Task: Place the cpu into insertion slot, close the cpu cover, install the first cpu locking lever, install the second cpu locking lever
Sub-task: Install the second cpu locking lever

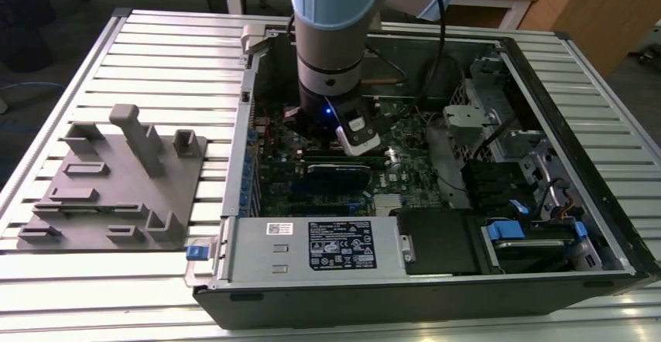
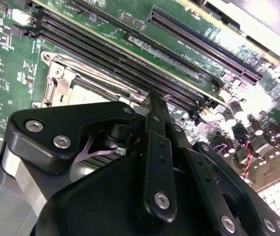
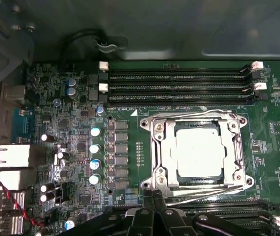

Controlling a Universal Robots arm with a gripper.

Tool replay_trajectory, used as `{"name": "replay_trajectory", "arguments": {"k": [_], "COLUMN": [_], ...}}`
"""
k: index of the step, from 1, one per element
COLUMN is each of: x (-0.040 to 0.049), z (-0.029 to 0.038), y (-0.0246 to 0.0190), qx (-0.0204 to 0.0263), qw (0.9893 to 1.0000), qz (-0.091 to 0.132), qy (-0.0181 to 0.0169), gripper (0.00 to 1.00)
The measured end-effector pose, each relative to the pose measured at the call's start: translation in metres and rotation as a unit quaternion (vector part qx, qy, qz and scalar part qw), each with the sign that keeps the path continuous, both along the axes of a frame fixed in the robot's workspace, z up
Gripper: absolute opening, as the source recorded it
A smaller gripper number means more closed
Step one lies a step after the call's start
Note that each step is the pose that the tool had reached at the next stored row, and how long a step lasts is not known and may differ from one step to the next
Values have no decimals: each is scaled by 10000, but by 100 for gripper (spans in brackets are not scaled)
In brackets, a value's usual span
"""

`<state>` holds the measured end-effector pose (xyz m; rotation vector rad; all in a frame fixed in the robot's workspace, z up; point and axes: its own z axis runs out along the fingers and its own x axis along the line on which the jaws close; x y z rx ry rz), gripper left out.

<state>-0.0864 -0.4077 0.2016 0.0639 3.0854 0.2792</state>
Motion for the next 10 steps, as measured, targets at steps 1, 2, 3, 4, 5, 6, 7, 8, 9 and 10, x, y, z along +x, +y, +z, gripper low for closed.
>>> {"name": "replay_trajectory", "arguments": {"k": [1, 2, 3, 4, 5, 6, 7, 8, 9, 10], "x": [0, 0, 0, 0, 0, -1, -1, -1, -2, -2], "z": [-1, -3, -5, -7, -9, -12, -16, -22, -29, -35], "y": [-1, -2, -2, -2, -2, -2, -2, -1, -1, -1], "qx": [11, 31, 53, 79, 98, 118, 135, 150, 162, 171], "qw": [10000, 10000, 10000, 10000, 10000, 9999, 9999, 9999, 9999, 9999], "qz": [0, 0, 0, 0, -1, -1, -1, -1, -1, -2], "qy": [0, 0, 0, 0, 0, 0, 0, 0, -1, 0], "gripper": [10, 10, 10, 10, 10, 10, 10, 10, 10, 10]}}
